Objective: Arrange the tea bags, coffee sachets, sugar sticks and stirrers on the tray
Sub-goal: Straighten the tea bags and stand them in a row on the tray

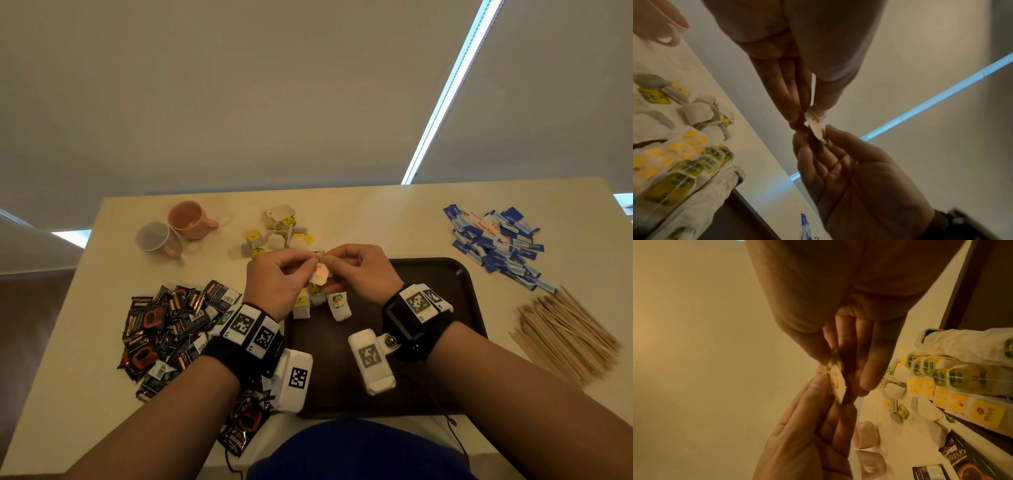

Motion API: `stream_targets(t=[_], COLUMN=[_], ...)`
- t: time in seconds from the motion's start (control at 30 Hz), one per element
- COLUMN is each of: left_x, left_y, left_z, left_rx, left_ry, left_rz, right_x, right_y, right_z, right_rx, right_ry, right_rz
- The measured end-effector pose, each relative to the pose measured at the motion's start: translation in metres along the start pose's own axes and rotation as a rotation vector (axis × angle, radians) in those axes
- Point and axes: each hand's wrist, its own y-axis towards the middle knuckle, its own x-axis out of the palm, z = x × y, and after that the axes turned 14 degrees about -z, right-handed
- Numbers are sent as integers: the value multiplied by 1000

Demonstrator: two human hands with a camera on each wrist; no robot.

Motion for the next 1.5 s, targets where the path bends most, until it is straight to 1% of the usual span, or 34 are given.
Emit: stream_targets(t=[0.07, 0.1, 0.17, 0.23, 0.33, 0.43, 0.5, 0.8, 1.03, 1.13, 1.27, 1.5], left_x=[0, -1, -3, -6, -9, -10, -10, -12, -17, -17, -16, -16], left_y=[3, 3, 4, 4, 4, 6, 7, 8, 10, 12, 11, 10], left_z=[0, 1, 3, 5, 7, 9, 10, 10, 6, 5, 6, 5], left_rx=[-40, -58, -91, -108, -119, -117, -108, -128, -125, -128, -127, -121], left_ry=[-73, -115, -195, -249, -276, -259, -246, -234, -100, -73, -91, -76], left_rz=[20, 23, 20, 19, 23, 11, -6, -75, -114, -116, -124, -98], right_x=[0, 0, -1, -2, -3, 0, 2, 0, -11, -14, -13, -9], right_y=[-1, -1, -1, 1, 5, 6, 8, 7, 4, 4, 5, 3], right_z=[0, 1, 6, 10, 12, 8, 7, 5, -5, -7, -5, -6], right_rx=[10, 5, -16, -48, -132, -191, -186, -139, -119, -122, -112, -86], right_ry=[51, 41, -10, -109, -317, -384, -423, -418, -460, -497, -511, -442], right_rz=[9, 12, 19, 57, 163, 149, 142, 146, 85, 90, 118, 96])
